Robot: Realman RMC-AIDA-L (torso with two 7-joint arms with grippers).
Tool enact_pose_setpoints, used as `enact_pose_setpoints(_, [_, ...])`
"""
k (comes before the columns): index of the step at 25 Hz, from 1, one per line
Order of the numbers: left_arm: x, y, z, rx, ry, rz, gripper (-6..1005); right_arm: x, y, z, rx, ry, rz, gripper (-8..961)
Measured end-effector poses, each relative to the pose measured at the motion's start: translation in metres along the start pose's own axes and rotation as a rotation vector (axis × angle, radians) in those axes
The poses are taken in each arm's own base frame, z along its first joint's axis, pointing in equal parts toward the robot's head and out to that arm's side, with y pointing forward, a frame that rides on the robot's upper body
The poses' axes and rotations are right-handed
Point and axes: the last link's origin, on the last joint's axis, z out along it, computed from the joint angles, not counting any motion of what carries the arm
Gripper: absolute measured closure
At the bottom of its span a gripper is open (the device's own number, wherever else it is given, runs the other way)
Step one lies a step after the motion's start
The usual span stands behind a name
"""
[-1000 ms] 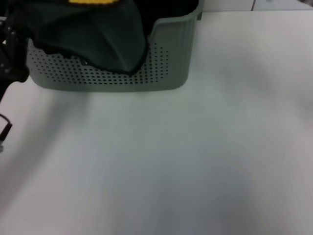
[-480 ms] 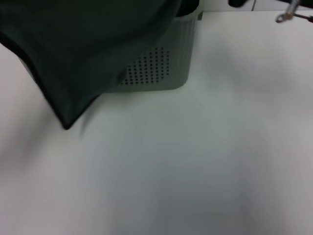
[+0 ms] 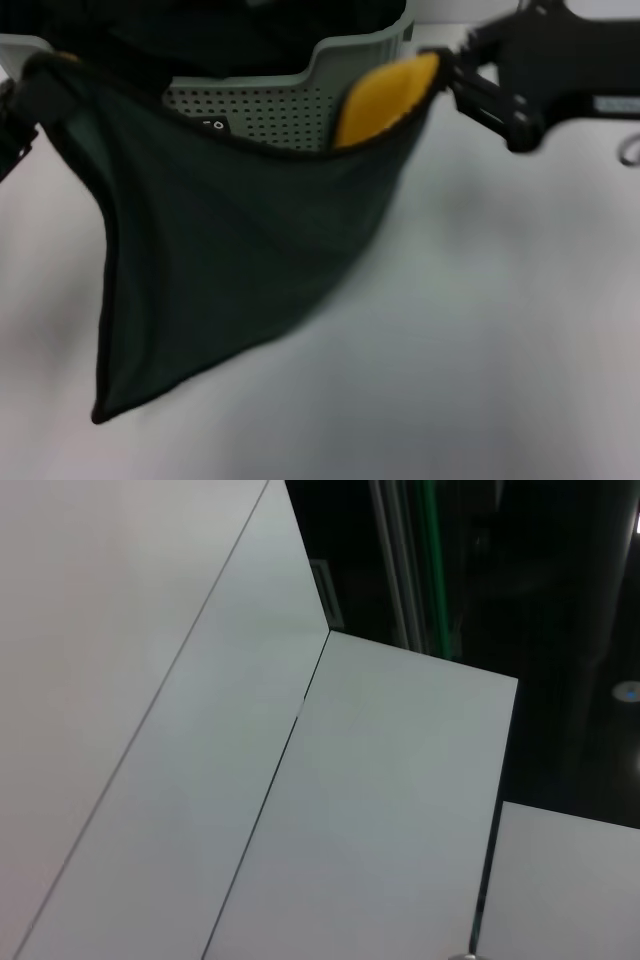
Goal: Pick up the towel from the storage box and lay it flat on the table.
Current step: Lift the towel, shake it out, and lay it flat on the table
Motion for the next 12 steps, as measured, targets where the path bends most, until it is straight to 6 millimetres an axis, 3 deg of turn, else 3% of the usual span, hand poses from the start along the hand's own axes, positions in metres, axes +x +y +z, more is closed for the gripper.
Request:
enact_pose_setpoints(5, [-0.004,0.018,-0.004,-0.039,-0.102,-0.070,985,0.002,0.020,-0.024,-0.081,0.018,0.068,833])
enact_pose_setpoints(12, [-0.021,0.047,0.008,-0.158,-0.226,-0.136,984,0.008,0.061,-0.050,-0.203,0.034,0.154,828])
